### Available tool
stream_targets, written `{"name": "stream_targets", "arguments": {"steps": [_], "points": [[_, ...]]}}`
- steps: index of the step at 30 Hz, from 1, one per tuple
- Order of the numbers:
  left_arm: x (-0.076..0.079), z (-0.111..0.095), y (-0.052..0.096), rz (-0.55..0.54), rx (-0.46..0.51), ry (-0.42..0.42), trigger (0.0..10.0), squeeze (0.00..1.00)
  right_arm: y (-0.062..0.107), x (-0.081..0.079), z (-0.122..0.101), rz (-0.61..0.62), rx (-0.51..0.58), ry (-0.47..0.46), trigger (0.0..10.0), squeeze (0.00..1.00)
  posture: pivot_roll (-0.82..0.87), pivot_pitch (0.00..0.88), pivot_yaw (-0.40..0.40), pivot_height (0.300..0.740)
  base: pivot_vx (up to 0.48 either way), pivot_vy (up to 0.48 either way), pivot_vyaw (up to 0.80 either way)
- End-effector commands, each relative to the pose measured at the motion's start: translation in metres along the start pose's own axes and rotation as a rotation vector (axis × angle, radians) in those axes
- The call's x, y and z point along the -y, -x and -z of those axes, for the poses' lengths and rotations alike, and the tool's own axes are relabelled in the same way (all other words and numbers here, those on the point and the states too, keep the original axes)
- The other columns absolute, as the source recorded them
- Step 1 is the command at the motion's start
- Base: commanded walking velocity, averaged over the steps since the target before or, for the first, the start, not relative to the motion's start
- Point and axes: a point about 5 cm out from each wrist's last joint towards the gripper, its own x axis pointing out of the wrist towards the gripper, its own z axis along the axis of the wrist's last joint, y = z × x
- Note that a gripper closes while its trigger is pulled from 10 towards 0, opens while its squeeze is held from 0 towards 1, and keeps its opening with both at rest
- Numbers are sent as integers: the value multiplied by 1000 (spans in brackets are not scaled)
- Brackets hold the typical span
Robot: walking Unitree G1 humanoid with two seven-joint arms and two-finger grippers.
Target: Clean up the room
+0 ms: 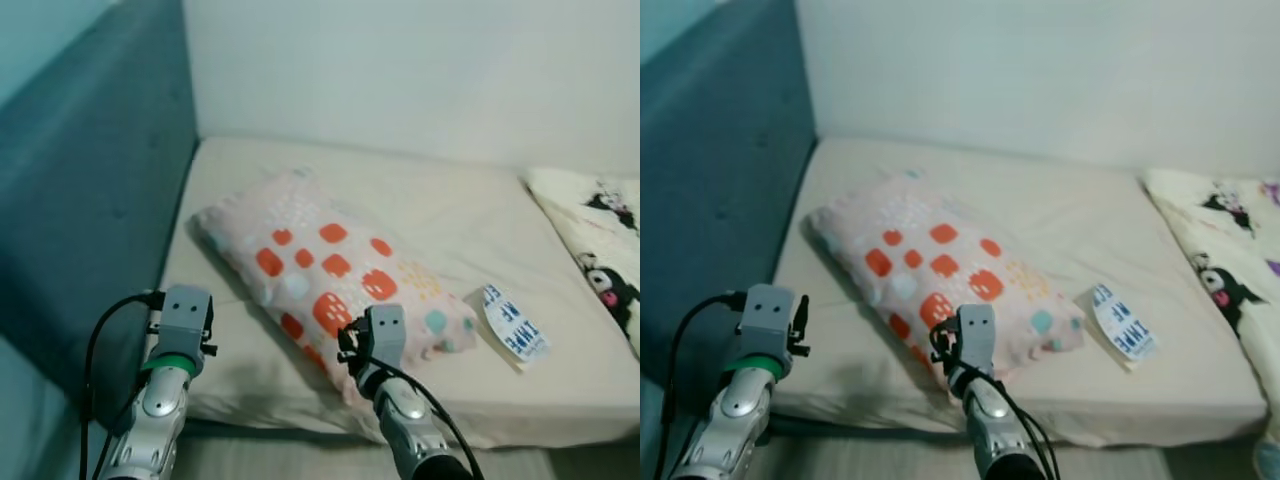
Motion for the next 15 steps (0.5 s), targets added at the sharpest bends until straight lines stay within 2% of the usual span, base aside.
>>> {"name": "stream_targets", "arguments": {"steps": [1,10,15], "points": [[7,7,3,9,-40,27,10000,0,4,8,7,31,-22,-9,10000,0,59,0,-19,740,0,0,0],[8,9,2,15,-56,9,10000,0,5,9,7,32,-22,-11,10000,0,59,0,-21,740,0,0,0],[17,15,5,72,-94,-3,10000,0,5,10,6,39,-13,-14,10000,0,55,0,-20,740,0,0,0]]}}
